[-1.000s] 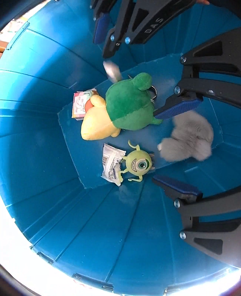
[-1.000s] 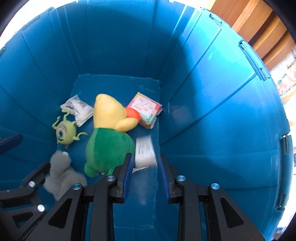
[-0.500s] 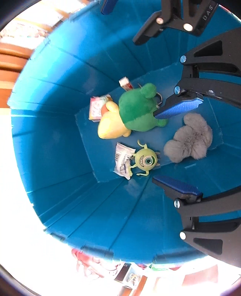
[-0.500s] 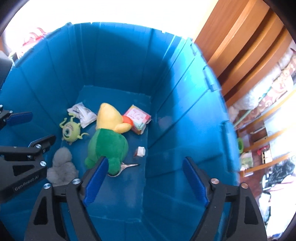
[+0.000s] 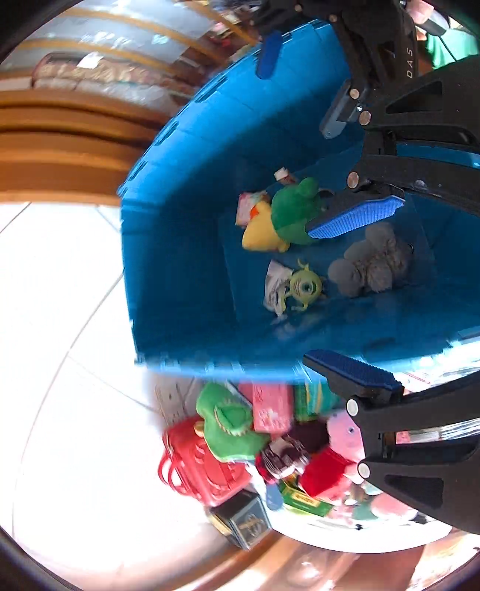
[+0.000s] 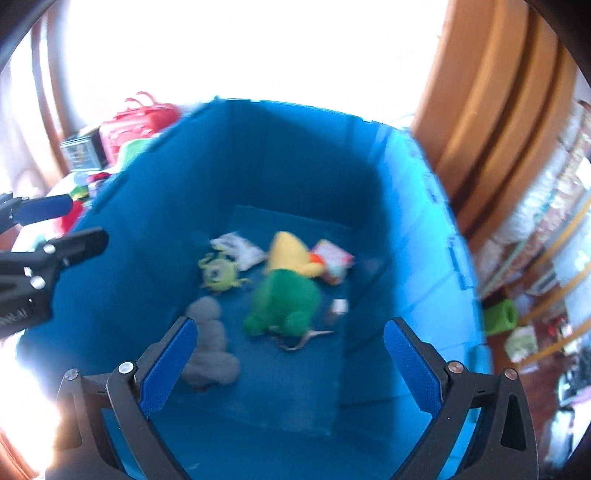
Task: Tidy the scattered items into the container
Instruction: 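Raise both grippers out of the bin and back to the heap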
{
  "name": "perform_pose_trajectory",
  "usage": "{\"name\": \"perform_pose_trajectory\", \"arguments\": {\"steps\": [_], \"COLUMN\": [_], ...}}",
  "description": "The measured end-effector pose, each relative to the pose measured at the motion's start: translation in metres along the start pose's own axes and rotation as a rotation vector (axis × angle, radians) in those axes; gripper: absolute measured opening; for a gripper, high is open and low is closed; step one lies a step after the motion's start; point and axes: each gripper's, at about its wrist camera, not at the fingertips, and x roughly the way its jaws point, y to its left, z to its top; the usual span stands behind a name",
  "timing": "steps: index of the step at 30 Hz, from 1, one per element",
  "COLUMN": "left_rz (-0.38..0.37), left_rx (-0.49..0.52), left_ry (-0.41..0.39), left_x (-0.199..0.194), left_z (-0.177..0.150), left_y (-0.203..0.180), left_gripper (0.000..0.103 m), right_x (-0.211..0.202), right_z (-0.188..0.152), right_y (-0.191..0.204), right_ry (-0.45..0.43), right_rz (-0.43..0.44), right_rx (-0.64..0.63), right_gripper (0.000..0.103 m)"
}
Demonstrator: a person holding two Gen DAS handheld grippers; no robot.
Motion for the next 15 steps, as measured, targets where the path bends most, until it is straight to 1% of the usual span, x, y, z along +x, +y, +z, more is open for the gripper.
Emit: {"name": "perform_pose_trajectory", "arguments": {"steps": [3, 6, 9, 11, 15], "left_rz": [0.043, 0.118, 0.19, 0.216, 0.227], "left_rx": [-0.083, -0.151, -0.212, -0.258, -0.315], "left_ry": [-0.041, -0.067, -0.053, -0.041, -0.035], "left_x": [-0.018, -0.034, -0.041, -0.04, -0.038], "left_z": [-0.021, -0.044, -0.07, -0.088, -0.123], "left_y": [0.026, 0.058, 0.095, 0.124, 0.178], "left_gripper": [0.062, 0.062, 0.062, 0.062, 0.062], "right_x": [-0.003, -0.006, -0.009, -0.011, -0.015], "right_z": [0.0, 0.001, 0.005, 0.006, 0.007], "right_y": [0.024, 0.053, 0.089, 0.115, 0.173], "right_ry": [-0.013, -0.041, -0.065, -0.074, -0.079], "right_rz": [0.067, 0.124, 0.179, 0.216, 0.264], "right_rx": [-0.036, -0.081, -0.116, -0.145, -0.205], "right_gripper": [0.103, 0.103, 0.103, 0.103, 0.103]}}
